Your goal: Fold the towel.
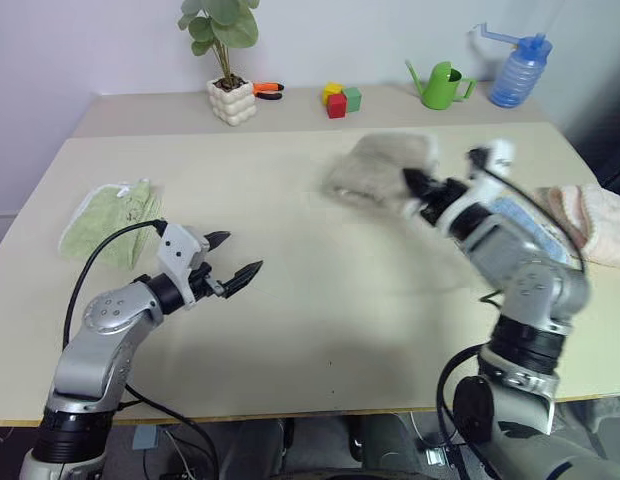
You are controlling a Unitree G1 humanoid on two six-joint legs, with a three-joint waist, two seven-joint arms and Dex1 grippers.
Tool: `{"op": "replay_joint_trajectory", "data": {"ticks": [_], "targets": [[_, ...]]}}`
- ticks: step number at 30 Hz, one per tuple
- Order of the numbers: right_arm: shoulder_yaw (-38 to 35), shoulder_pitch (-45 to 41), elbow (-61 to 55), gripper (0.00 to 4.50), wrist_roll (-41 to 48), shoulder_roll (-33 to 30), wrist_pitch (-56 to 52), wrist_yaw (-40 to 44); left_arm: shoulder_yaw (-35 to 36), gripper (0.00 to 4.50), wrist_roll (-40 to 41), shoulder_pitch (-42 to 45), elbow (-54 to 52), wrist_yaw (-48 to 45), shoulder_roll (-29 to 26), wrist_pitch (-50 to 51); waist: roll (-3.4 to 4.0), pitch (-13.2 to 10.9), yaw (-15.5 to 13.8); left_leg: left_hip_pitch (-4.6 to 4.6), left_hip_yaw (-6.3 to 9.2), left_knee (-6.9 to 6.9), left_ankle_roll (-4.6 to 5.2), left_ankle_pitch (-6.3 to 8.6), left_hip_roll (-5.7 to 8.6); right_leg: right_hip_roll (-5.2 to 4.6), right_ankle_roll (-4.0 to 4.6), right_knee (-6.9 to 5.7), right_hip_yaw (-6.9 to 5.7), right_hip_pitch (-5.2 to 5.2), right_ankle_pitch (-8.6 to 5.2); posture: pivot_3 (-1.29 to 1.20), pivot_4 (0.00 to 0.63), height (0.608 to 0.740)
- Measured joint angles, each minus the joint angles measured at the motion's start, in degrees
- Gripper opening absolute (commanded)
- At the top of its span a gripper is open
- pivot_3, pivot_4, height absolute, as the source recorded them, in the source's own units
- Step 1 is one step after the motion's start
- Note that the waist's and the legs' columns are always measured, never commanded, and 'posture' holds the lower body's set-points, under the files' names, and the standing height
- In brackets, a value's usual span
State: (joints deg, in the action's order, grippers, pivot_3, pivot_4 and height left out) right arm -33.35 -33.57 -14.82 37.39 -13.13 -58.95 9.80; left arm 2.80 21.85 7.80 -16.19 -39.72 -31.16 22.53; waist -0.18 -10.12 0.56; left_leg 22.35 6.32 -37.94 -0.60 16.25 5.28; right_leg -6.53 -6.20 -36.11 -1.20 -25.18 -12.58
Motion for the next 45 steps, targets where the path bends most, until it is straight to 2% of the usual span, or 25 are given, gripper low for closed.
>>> {"op": "replay_joint_trajectory", "data": {"ticks": [4,9,11,15,18,23,29,34,36,40,43,45], "targets": [[-12.85,2.21,-4.23,0.04,5.70,-0.34,-2.40,-10.12,-3.86,4.35,-0.74,4.22,5.01,-2.43,2.15,-2.00,0.00,0.00,-0.05,0.00,-0.03,0.01,0.01,0.00,-0.01,-0.02,0.00,0.03,0.01,0.02,0.00,0.00,0.150,0.732],[-22.08,13.34,-10.72,0.04,12.08,1.18,-6.88,-19.64,-5.47,4.35,-1.73,7.67,10.77,-5.11,3.25,-4.38,0.05,0.02,0.09,-0.02,-0.11,0.02,0.04,0.01,-0.02,-0.01,0.00,0.00,0.09,0.02,0.00,0.00,0.150,0.732],[-24.37,16.00,-11.94,0.04,15.91,1.95,-8.69,-23.24,-6.15,4.35,-2.19,8.45,12.16,-6.20,3.72,-5.26,0.14,0.05,0.21,-0.06,-0.17,0.02,0.06,0.02,-0.03,0.00,-0.01,-0.02,0.18,0.02,0.00,0.00,0.150,0.732],[-24.42,18.89,-13.25,0.04,21.90,1.91,-9.83,-28.13,-6.67,4.35,-2.98,8.92,14.08,-7.20,4.47,-6.19,0.19,0.08,0.21,-0.08,-0.19,0.02,0.09,0.03,-0.06,0.04,-0.01,-0.03,0.22,0.03,0.00,0.00,0.150,0.732],[-23.39,19.96,-13.24,1.04,22.58,1.59,-7.99,-30.35,-6.69,4.35,-3.66,8.93,14.48,-7.60,4.95,-6.85,0.19,0.08,0.06,-0.08,-0.24,-0.02,0.13,0.05,-0.04,0.03,-0.03,-0.02,0.22,0.06,-0.01,0.00,0.150,0.732],[-19.77,21.38,-14.23,3.44,21.87,-3.17,-2.59,-30.09,-6.66,4.35,-3.88,8.57,14.46,-7.54,5.15,-7.01,0.20,0.08,0.06,-0.09,-0.24,-0.04,0.16,0.07,-0.05,0.05,-0.05,-0.01,0.21,0.08,-0.02,0.00,0.150,0.732],[-16.45,23.02,-11.42,3.44,14.24,-12.81,5.47,-25.76,-6.41,4.35,-4.51,7.93,14.27,-6.10,5.16,-7.25,0.19,0.08,0.01,-0.10,-0.26,-0.07,0.17,0.07,-0.04,0.04,-0.05,0.00,0.21,0.12,-0.02,0.00,0.150,0.732],[-10.23,22.09,-6.93,3.44,5.10,-22.10,13.82,-17.60,-3.79,4.35,-6.85,8.72,17.34,-1.12,5.30,-10.18,0.19,0.08,0.26,-0.20,-0.30,-0.04,0.19,0.08,-0.09,0.08,-0.06,0.01,0.21,0.18,-0.02,0.00,0.150,0.732],[-6.35,20.73,-6.06,3.44,2.77,-24.50,16.40,-13.30,-2.81,4.35,-8.10,9.08,18.90,1.09,5.26,-11.63,0.19,0.08,0.30,-0.25,-0.33,-0.04,0.19,0.09,-0.11,0.09,-0.06,0.01,0.22,0.22,-0.02,0.00,0.150,0.732],[8.03,19.77,-6.26,3.44,-1.44,-29.20,21.76,1.17,-0.76,4.35,-9.77,9.16,20.11,4.21,4.79,-13.26,0.14,0.05,0.14,-0.26,-0.30,-0.05,0.22,0.10,-0.11,0.09,-0.06,0.07,0.20,0.27,-0.03,0.00,0.150,0.732],[17.49,19.93,-5.36,3.44,-3.56,-29.53,25.45,11.43,1.52,4.35,-9.71,6.46,17.68,4.89,2.93,-13.26,0.09,0.02,0.11,-0.24,-0.29,-0.05,0.26,0.13,-0.08,0.04,-0.08,0.12,0.21,0.28,-0.03,0.00,0.150,0.732],[20.47,19.06,-2.93,3.44,-5.30,-29.55,27.43,15.56,3.28,4.35,-9.02,4.43,15.79,4.83,1.91,-12.84,0.05,-0.01,-0.14,-0.22,-0.29,-0.09,0.26,0.13,-0.04,0.00,-0.09,0.15,0.21,0.28,-0.02,0.00,0.150,0.732]]}}
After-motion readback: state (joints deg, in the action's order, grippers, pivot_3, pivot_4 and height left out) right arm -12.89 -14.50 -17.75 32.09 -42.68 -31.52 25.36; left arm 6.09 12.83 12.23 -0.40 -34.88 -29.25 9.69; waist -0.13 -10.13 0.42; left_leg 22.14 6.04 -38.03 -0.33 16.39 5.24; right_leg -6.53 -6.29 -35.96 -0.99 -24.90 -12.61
